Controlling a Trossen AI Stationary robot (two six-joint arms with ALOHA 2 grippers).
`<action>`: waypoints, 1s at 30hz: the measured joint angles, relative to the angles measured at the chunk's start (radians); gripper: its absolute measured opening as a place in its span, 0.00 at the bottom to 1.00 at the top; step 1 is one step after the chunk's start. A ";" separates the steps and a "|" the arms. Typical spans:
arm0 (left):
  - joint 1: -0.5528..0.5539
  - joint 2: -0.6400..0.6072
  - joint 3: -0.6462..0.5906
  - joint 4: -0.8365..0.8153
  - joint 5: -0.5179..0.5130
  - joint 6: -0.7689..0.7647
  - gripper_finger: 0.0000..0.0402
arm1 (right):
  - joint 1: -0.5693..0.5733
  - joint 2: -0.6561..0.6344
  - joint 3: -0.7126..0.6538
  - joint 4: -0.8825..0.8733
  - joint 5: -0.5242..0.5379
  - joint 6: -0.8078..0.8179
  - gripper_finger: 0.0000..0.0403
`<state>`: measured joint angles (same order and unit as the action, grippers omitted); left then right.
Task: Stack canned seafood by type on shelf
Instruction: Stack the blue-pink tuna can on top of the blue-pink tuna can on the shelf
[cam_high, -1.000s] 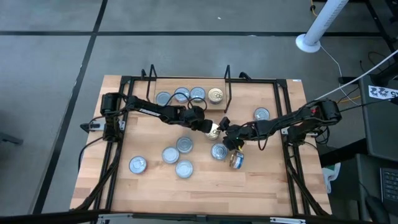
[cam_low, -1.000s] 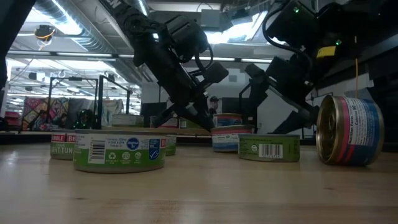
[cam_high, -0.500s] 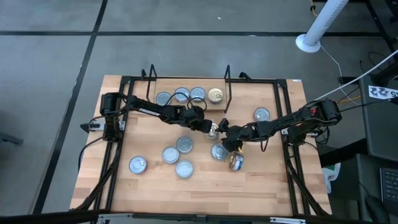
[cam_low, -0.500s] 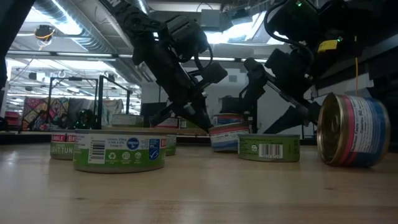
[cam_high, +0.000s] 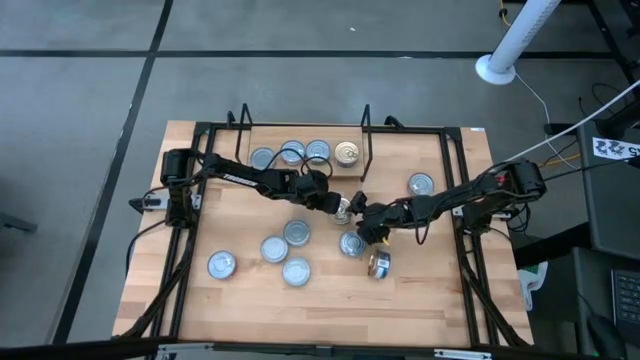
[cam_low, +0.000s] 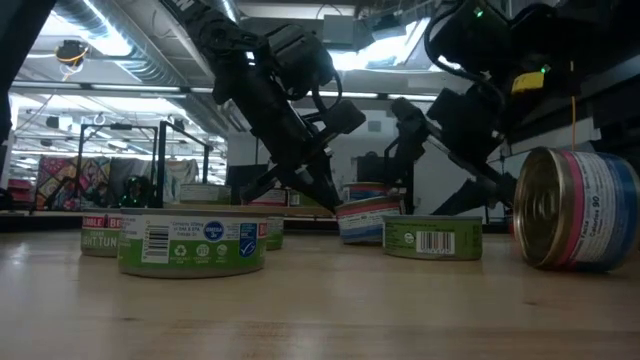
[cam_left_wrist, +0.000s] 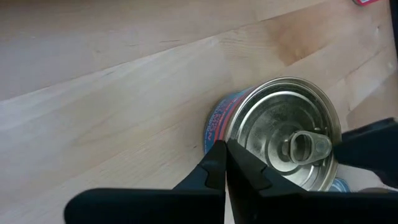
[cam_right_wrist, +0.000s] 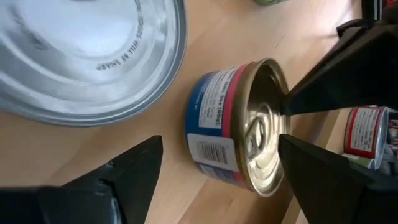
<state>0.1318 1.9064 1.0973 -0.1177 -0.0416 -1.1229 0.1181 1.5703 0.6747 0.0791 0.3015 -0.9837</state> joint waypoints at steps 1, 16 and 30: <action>0.000 0.000 0.000 0.000 0.000 0.000 0.00 | 0.000 0.013 0.000 0.013 0.011 -0.012 0.80; 0.000 0.000 -0.001 0.001 0.001 0.010 0.00 | 0.000 0.129 0.000 0.163 0.180 -0.019 0.75; 0.002 -0.004 -0.003 0.012 -0.004 0.058 0.05 | 0.001 0.126 -0.001 0.157 0.210 -0.020 0.48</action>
<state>0.1333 1.9021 1.0941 -0.1059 -0.0456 -1.0649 0.1192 1.6962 0.6739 0.2364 0.5111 -1.0035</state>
